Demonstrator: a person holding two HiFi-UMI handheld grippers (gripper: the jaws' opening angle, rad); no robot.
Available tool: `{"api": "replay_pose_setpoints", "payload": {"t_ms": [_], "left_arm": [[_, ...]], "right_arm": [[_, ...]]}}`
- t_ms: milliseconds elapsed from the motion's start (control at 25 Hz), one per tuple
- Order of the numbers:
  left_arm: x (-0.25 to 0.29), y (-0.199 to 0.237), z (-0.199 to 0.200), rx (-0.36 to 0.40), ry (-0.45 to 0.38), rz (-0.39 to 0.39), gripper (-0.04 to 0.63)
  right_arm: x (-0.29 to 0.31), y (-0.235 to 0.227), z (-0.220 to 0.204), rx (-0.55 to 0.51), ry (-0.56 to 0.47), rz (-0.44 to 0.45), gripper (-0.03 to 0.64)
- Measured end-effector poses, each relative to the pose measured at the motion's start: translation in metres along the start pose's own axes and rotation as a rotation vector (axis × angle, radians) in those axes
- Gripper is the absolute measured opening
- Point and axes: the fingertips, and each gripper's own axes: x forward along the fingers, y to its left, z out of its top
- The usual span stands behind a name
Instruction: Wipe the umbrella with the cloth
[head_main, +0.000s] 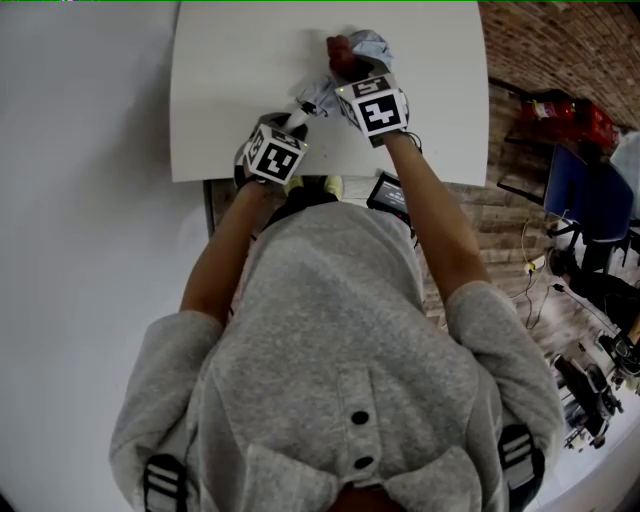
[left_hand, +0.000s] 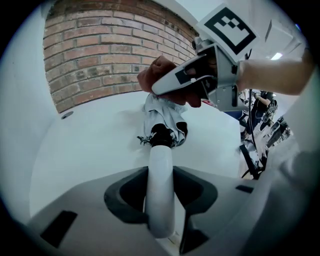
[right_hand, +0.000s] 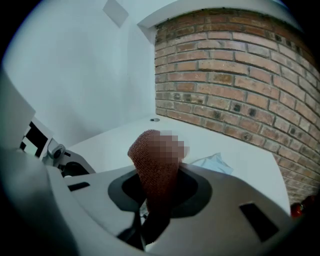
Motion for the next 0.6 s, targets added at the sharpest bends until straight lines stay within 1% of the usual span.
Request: {"api": "replay_pose_setpoints", "payload": {"t_ms": [240, 440, 480, 520, 560, 600], "left_arm": [[-0.002, 0.0, -0.002, -0.004, -0.01, 0.001, 0.156], [-0.002, -0.002, 0.001, -0.001, -0.02, 0.001, 0.156], [-0.003, -0.002, 0.002, -0.001, -0.021, 0.0, 0.156], [-0.003, -0.003, 0.003, 0.0, -0.023, 0.0, 0.156], [-0.003, -0.003, 0.002, 0.001, -0.025, 0.003, 0.156], [-0.003, -0.002, 0.001, 0.002, -0.026, 0.008, 0.156]], "right_arm": [[0.005, 0.053, -0.007, -0.026, 0.033, 0.15, 0.098], [0.008, 0.083, -0.003, 0.022, 0.042, 0.241, 0.098], [0.009, 0.088, -0.001, 0.043, 0.047, 0.26, 0.098], [0.009, 0.093, 0.002, 0.091, 0.052, 0.289, 0.098], [0.01, 0.098, 0.007, 0.177, 0.053, 0.338, 0.098], [0.011, 0.104, 0.015, 0.295, 0.049, 0.409, 0.098]]}}
